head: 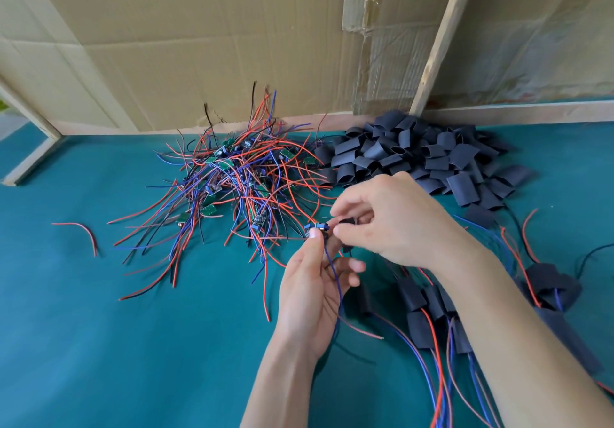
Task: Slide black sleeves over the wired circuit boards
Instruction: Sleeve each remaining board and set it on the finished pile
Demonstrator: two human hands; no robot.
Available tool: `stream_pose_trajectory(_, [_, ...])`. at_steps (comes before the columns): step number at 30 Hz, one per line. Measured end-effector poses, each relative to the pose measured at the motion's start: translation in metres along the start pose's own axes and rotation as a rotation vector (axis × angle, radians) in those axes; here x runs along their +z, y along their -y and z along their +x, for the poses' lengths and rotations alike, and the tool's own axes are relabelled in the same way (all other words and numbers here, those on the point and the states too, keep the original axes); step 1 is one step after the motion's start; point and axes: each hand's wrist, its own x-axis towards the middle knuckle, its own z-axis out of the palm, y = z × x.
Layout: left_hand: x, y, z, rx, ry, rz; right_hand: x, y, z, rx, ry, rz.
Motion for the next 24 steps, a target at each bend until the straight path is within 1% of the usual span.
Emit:
stream_pose_trajectory(3, [-0.001,0.002,0.000,0.021,0.005,0.024,-0.005,-0.010,0.002,0.016,0.000,0.117])
stream_pose_trajectory(6, [-0.001,0.002,-0.001,0.045,0.034,0.046,-0.006,-0.020,0.004,0.031,-0.102,0.255])
stream_pose_trajectory(8, [0.000,0.003,-0.002,0.065,0.073,0.112,-0.006,-0.025,0.005,0.072,-0.168,0.378])
stream_pose_trajectory(10, [-0.001,0.005,-0.003,0.080,0.115,0.220,-0.006,-0.028,0.005,0.096,-0.189,0.421])
stream_pose_trajectory(13, [-0.003,0.009,-0.003,0.085,0.176,0.347,-0.004,-0.028,0.005,0.092,-0.139,0.461])
stream_pose_trajectory(16, [-0.003,0.008,-0.002,0.087,0.188,0.356,-0.006,-0.027,0.005,0.083,-0.077,0.437])
stream_pose_trajectory(22, [-0.003,0.008,-0.002,0.073,0.177,0.348,-0.021,-0.034,0.001,0.067,-0.087,0.487])
stream_pose_trajectory(24, [-0.003,0.008,-0.003,0.085,0.181,0.340,-0.022,-0.034,0.001,0.061,-0.066,0.478])
